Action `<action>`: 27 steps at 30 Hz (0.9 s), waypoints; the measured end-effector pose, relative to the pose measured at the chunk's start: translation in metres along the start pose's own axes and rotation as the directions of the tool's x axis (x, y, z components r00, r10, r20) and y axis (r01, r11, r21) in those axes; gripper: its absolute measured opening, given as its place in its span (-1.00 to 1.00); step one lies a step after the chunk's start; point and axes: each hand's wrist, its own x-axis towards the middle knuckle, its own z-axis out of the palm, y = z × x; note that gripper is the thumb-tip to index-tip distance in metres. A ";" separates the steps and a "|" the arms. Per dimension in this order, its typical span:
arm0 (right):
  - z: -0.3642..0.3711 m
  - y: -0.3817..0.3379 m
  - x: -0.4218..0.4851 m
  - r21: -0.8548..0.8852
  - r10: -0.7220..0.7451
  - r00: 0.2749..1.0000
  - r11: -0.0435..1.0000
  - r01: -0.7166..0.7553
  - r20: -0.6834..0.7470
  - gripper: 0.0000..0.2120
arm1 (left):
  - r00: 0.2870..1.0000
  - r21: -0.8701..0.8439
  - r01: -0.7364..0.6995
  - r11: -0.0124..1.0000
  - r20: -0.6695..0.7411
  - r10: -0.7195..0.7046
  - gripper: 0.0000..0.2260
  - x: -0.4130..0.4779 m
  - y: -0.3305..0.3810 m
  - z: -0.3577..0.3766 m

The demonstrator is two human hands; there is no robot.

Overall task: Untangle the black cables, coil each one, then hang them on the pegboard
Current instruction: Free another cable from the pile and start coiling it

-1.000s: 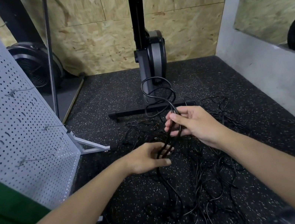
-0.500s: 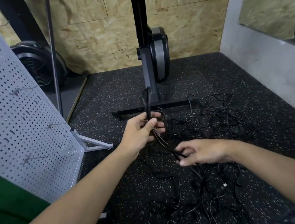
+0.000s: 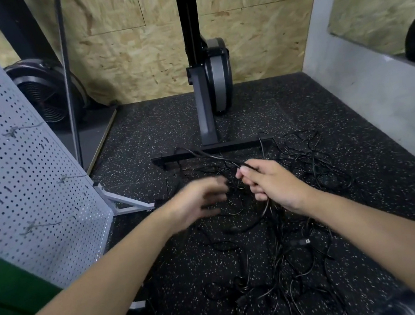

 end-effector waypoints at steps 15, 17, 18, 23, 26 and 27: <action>-0.013 -0.012 0.004 -0.037 0.124 0.989 0.991 -0.127 -0.079 -0.52 | 0.896 0.408 -0.402 0.820 -0.010 0.444 -0.88 -0.002 0.000 0.026; -0.017 -0.012 -0.008 -0.264 0.254 0.962 0.939 -0.222 0.096 -0.44 | 0.909 0.288 -0.363 0.886 -0.098 0.404 -0.86 -0.001 -0.001 0.019; -0.016 -0.013 -0.013 -0.351 0.309 0.937 0.906 -0.236 0.166 -0.49 | 0.917 0.235 -0.343 0.910 -0.129 0.379 -0.84 -0.002 -0.002 0.018; -0.012 -0.012 -0.016 -0.412 0.255 0.940 0.899 -0.145 0.227 -0.81 | 0.935 -0.024 -0.312 0.950 -0.186 0.302 -0.83 -0.004 0.003 0.012; -0.014 -0.011 -0.012 -0.531 0.124 0.985 0.846 -0.041 0.121 -0.81 | 0.940 -0.112 -0.311 0.944 -0.184 0.288 -0.85 -0.008 0.009 0.009; -0.016 -0.011 -0.011 -0.554 0.090 0.992 0.832 -0.025 0.091 -0.80 | 0.947 -0.152 -0.294 0.944 -0.179 0.266 -0.84 -0.009 0.011 0.009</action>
